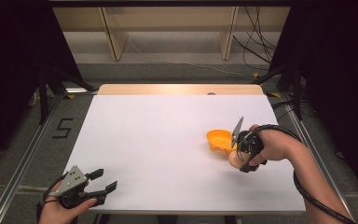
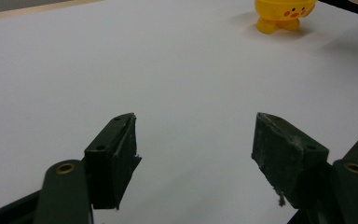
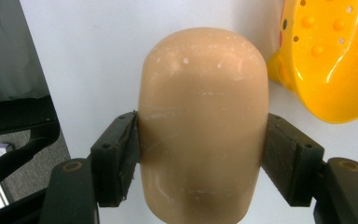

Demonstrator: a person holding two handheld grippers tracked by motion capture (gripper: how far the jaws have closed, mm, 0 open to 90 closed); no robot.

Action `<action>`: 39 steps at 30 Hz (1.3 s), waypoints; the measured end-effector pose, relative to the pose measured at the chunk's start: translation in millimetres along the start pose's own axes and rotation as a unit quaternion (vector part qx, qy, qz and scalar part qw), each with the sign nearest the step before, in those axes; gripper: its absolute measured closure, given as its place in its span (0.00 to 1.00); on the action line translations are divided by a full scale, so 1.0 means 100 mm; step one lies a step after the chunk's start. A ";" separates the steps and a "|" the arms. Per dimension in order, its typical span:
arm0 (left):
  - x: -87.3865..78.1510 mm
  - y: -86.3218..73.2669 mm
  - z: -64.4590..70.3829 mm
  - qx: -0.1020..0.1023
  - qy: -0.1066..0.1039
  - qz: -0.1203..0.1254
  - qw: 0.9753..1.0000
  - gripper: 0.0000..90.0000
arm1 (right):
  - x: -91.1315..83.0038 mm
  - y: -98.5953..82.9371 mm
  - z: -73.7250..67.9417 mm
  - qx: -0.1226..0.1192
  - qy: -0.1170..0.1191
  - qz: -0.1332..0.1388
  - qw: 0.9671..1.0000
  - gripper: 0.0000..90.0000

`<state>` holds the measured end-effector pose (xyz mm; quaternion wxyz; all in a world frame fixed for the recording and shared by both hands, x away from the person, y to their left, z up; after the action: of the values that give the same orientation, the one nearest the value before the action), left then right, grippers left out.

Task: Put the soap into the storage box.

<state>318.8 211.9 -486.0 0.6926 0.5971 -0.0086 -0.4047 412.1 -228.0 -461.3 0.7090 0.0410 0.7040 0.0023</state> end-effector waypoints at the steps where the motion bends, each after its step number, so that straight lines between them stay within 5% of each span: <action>1: 0.00 0.00 0.00 0.000 0.000 0.000 1.000 0.34 | 0.00 0.00 0.01 0.002 0.002 -0.001 1.000 0.38; 38: 0.00 0.00 0.01 -0.003 0.002 0.003 1.000 0.34 | -0.06 0.08 0.16 0.014 -0.009 0.015 1.000 0.38; 39: 0.00 0.01 0.00 0.008 0.001 0.002 1.000 0.34 | -0.06 0.09 0.15 0.014 -0.010 0.015 1.000 0.38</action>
<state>319.0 212.1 -485.0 0.6888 0.6027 -0.0124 -0.4027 427.9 -220.5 -455.1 0.7153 0.0620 0.6960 0.0026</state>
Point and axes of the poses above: each handheld gripper's, and its own axes: x roughly forward along the jaws, y roughly out of its top, z roughly to its right, the point moved 8 cm from there along x, roughly forward along the jaws, and after that the axes turned 12 degrees about -x, right-handed, at the moved point
